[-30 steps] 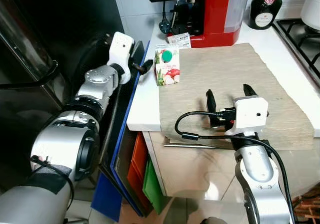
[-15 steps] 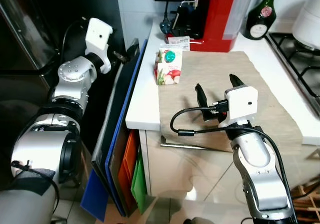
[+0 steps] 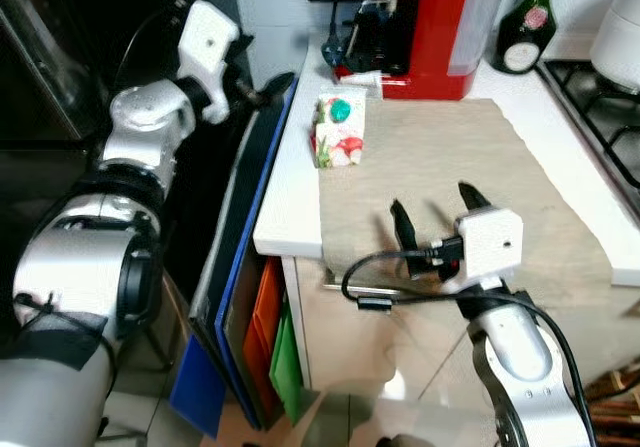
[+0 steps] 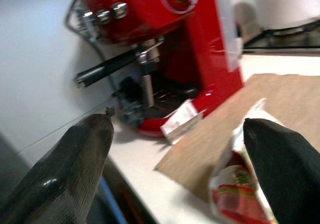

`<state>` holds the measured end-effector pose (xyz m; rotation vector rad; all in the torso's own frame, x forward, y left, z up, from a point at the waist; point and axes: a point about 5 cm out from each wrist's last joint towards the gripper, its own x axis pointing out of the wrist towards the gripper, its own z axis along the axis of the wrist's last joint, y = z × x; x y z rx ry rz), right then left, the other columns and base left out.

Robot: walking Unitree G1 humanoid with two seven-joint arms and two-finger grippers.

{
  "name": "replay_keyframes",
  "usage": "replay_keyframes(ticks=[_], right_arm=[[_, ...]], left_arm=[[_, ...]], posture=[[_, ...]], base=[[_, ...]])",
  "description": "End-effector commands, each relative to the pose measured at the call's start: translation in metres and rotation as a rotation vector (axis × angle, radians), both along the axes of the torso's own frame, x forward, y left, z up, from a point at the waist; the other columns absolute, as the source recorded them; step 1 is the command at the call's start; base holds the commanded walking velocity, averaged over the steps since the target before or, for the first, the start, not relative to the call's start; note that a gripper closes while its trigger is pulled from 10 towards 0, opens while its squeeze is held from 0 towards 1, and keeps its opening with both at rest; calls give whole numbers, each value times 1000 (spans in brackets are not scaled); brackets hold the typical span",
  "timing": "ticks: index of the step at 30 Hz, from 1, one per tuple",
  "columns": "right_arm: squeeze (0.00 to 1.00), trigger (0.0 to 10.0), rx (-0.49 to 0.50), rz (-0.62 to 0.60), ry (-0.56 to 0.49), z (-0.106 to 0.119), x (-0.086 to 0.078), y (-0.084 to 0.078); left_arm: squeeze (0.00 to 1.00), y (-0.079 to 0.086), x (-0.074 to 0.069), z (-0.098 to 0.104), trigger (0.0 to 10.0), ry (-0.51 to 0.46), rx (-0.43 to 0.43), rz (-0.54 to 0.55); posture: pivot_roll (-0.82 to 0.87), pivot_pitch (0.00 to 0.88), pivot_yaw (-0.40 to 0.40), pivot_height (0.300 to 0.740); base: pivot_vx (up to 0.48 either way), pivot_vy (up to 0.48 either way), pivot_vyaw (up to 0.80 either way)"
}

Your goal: Restocking fridge

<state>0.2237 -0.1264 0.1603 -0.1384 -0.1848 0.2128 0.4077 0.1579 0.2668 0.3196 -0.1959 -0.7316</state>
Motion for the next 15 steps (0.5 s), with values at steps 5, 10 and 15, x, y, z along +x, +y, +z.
replay_keyframes(ticks=[5,10,15], right_arm=[[0,10000,-10,-19,-8,7,-9,-4],[0,10000,-15,-36,-3,7,-13,-6],[0,10000,-15,-51,6,9,-19,-6]], left_arm=[[0,-6,-2,4,10000,87,-58,-136],[0,-11,-2,2,10000,107,-74,-156],[0,-20,-2,0,10000,135,-96,-193]], posture=[[-293,1,114,740],[-305,10,122,740],[-318,31,127,740]], base=[[0,0,0],[0,0,0],[0,0,0]])
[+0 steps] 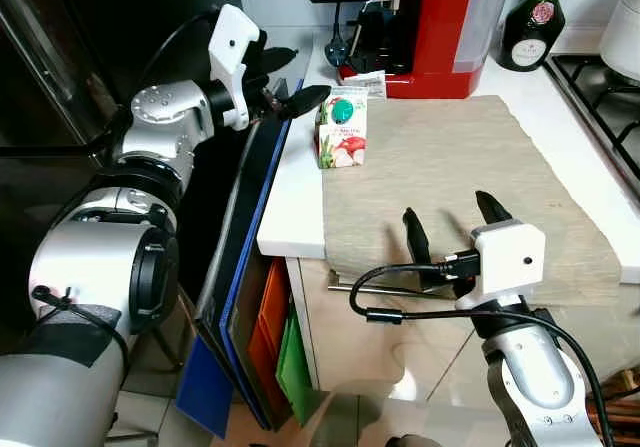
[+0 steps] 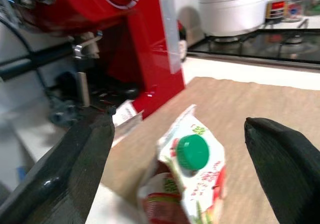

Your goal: Restocking fridge

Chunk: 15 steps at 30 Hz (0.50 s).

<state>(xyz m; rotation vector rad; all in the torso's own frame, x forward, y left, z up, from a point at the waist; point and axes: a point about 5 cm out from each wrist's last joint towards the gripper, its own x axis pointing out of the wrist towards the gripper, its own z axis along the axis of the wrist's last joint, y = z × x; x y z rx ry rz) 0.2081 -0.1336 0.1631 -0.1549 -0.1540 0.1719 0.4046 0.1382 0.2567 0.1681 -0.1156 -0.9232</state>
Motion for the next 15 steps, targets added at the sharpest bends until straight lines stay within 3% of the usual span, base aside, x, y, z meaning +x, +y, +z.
replay_keyframes(ticks=[1,4,8,15], right_arm=[[0,10000,0,-8,-17,6,-4,1],[0,10000,0,-6,-8,5,-7,1],[0,10000,-6,-8,-4,6,-10,1],[0,10000,-18,-34,2,9,-15,0]], left_arm=[[0,-1,1,10,10000,-10,-21,-12],[0,-4,1,11,10000,3,-36,-29],[0,-12,-1,4,10000,-13,77,-71],[0,-27,0,-4,10000,10,79,-50]], posture=[[-318,33,126,740],[-327,45,126,740],[-341,54,133,740],[-382,75,147,740]], base=[[0,0,0],[0,0,0],[0,0,0],[0,0,0]])
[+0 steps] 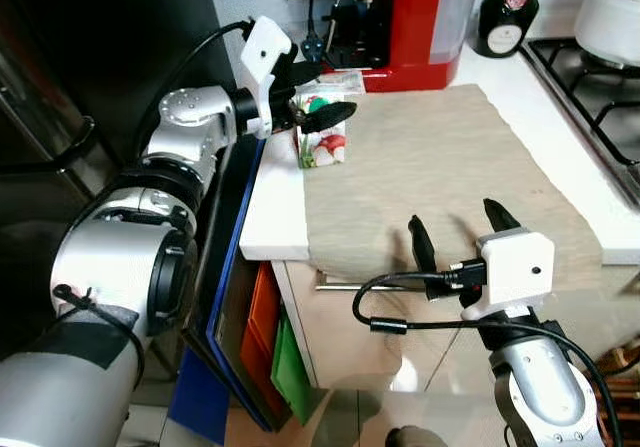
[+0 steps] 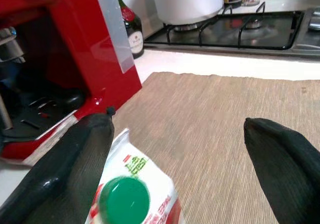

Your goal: Restocking fridge

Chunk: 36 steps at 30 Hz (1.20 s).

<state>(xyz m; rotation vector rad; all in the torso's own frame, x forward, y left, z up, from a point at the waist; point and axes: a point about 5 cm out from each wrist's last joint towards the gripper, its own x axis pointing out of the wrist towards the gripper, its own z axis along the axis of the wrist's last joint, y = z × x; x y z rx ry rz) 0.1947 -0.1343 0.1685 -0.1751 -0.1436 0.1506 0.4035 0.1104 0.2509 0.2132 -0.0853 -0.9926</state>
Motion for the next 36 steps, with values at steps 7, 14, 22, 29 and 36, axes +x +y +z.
replay_keyframes(ticks=[7,14,22,29,36], right_arm=[[0,10000,0,-25,10,2,-7,-1],[0,10000,1,-25,15,3,-5,0],[0,10000,0,-17,18,3,-4,0],[0,10000,-2,-5,18,2,-4,1],[0,10000,18,16,26,0,-2,4]], left_arm=[[0,-1,3,-2,10000,59,-65,60],[0,-1,4,-14,10000,157,-152,108],[0,3,5,-15,10000,136,-150,149],[0,16,6,14,10000,9,-172,117],[1000,31,5,20,10000,-46,-83,124]], posture=[[-383,86,149,740],[-378,87,142,740],[-369,87,126,740],[-356,83,120,740],[-336,72,113,740]], base=[[0,0,0],[0,0,0],[0,0,0],[0,0,0],[0,0,0]])
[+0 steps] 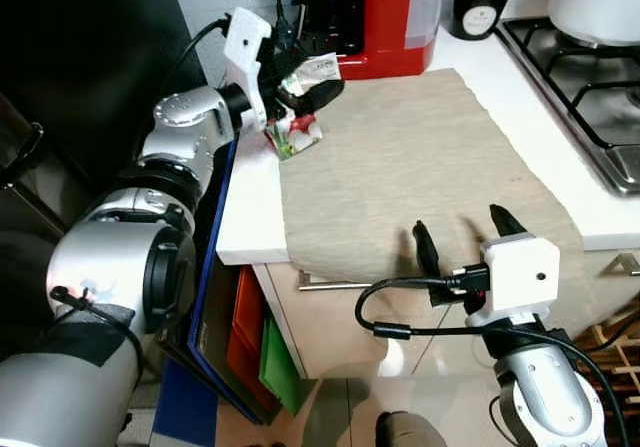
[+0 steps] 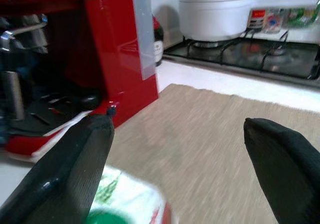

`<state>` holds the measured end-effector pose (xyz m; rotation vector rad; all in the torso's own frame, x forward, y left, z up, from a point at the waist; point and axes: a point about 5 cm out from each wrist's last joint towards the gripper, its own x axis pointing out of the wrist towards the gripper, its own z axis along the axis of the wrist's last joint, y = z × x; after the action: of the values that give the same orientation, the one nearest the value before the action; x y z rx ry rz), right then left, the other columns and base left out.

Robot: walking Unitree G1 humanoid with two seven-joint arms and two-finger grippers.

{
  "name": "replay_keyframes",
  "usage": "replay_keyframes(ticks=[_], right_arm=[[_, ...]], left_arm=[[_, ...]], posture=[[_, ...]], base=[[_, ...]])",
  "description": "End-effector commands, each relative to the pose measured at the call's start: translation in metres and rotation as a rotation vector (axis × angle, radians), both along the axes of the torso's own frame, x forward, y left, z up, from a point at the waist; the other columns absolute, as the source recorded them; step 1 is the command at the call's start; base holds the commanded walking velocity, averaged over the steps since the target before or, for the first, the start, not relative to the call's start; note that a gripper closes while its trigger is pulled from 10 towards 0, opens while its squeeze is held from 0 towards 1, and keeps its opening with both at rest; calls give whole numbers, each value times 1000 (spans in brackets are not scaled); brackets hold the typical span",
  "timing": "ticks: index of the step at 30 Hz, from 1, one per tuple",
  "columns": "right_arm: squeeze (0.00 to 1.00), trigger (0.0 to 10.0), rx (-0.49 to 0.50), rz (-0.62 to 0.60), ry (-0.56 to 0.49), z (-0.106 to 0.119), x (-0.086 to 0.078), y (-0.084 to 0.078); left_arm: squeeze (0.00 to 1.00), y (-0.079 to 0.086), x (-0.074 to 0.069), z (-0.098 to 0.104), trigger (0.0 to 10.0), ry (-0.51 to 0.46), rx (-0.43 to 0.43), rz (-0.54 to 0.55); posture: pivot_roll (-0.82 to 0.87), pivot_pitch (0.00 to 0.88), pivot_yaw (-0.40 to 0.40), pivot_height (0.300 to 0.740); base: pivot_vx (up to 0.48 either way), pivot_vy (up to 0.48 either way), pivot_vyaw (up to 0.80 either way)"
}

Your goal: Restocking fridge

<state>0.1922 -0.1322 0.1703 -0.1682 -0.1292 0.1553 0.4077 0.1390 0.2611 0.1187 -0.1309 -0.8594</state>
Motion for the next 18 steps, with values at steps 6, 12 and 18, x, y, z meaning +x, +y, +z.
replay_keyframes(ticks=[6,12,18], right_arm=[[0,10000,27,16,17,-2,1,-1],[0,10000,26,17,21,-4,2,-1],[0,10000,26,23,25,-6,3,0]], left_arm=[[1000,15,0,25,10000,-60,-9,14],[1000,13,-1,32,10000,-71,-36,-39],[1000,14,-1,38,10000,-77,-69,-36]], posture=[[-338,59,111,740],[-334,46,112,740],[-327,32,110,740]], base=[[0,0,0],[0,0,0],[0,0,0]])
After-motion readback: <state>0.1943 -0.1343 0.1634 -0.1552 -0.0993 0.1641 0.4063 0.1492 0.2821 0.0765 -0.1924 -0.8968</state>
